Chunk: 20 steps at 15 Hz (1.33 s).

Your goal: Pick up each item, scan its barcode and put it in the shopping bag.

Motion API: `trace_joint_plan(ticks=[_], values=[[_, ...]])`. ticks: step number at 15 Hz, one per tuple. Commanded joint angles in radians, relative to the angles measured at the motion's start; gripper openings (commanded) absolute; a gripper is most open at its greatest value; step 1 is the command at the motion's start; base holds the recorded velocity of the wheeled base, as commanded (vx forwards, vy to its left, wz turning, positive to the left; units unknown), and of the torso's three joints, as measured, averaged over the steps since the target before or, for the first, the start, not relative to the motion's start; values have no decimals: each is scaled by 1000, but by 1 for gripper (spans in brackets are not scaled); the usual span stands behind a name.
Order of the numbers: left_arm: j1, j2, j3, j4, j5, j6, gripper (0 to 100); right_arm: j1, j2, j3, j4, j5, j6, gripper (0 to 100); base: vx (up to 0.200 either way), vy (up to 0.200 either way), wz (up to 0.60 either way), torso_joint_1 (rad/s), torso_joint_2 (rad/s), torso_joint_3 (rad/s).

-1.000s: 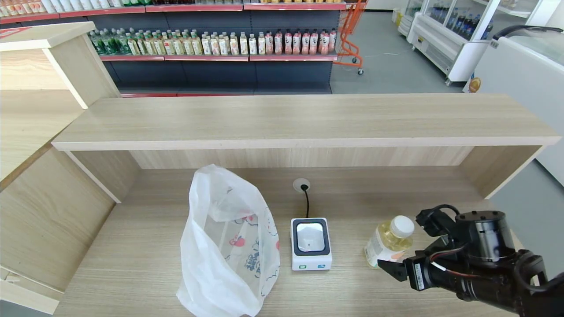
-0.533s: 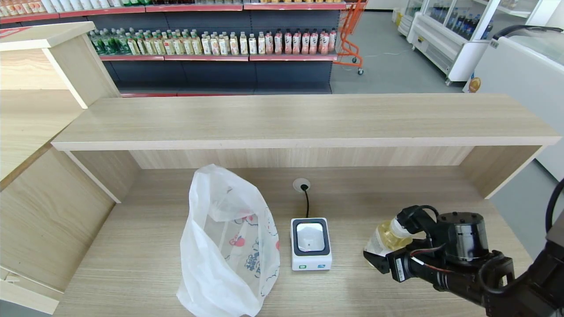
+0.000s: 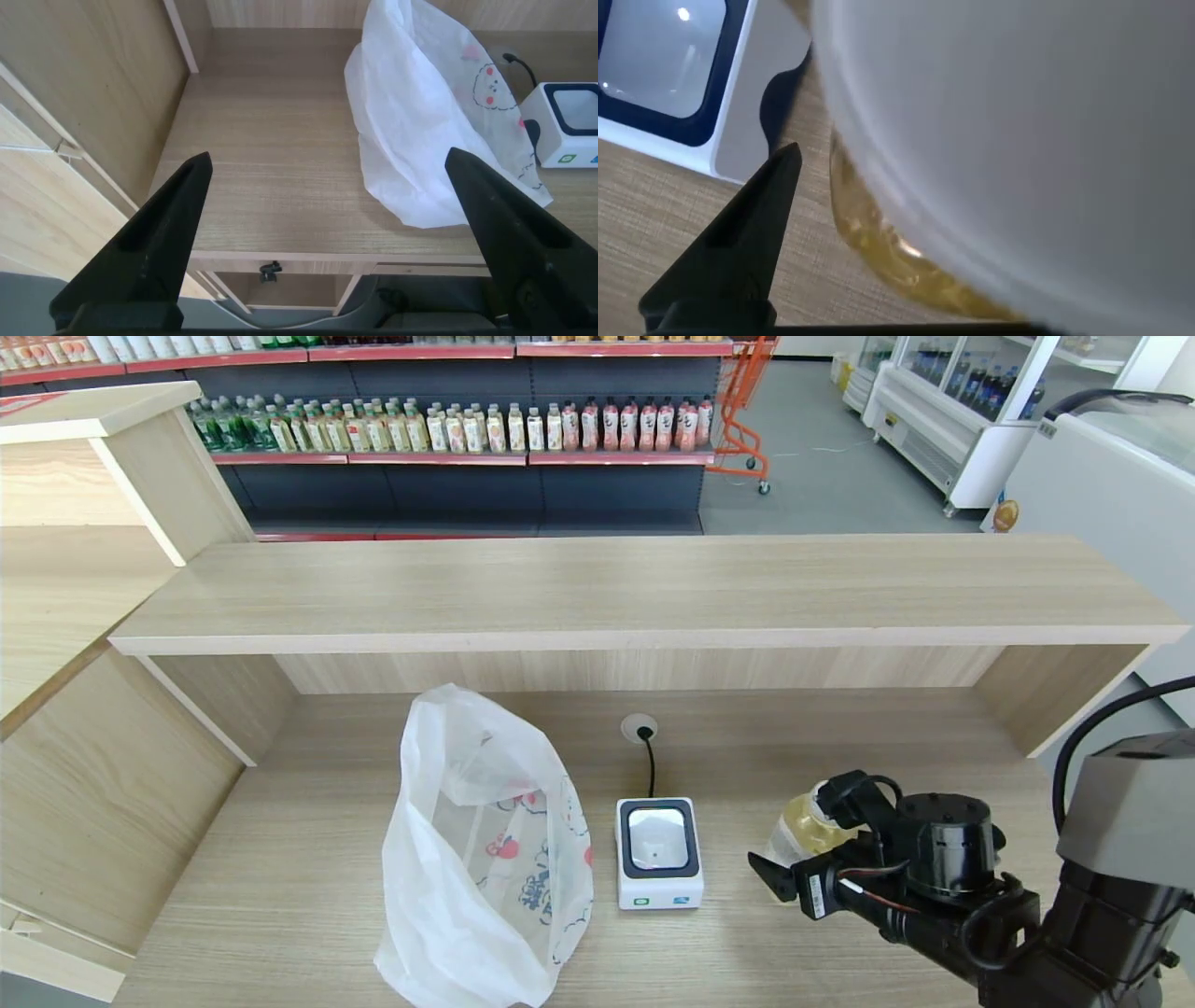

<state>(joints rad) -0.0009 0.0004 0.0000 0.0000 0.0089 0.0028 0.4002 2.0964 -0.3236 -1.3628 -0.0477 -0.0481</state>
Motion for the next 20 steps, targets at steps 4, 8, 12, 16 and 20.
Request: trace_joint_plan(ticks=[4,8,12,16,20], values=[[-1,0,0,0,0,0,100,3,67,-17,-84,-3,-6,100,0,0,0,0,0,0],[-1,0,0,0,0,0,100,-1,119,-32,-193,2,-6,0,0,0,0,0,0,0],[-1,0,0,0,0,0,100,-6,119,-54,-194,-3,-33,0,0,0,0,0,0,0],[1,0,0,0,0,0,100,-12,106,-68,-193,-6,-33,0,0,0,0,0,0,0],[-1,0,0,0,0,0,100,-23,-130,-72,-108,65,152,0,0,0,0,0,0,0]])
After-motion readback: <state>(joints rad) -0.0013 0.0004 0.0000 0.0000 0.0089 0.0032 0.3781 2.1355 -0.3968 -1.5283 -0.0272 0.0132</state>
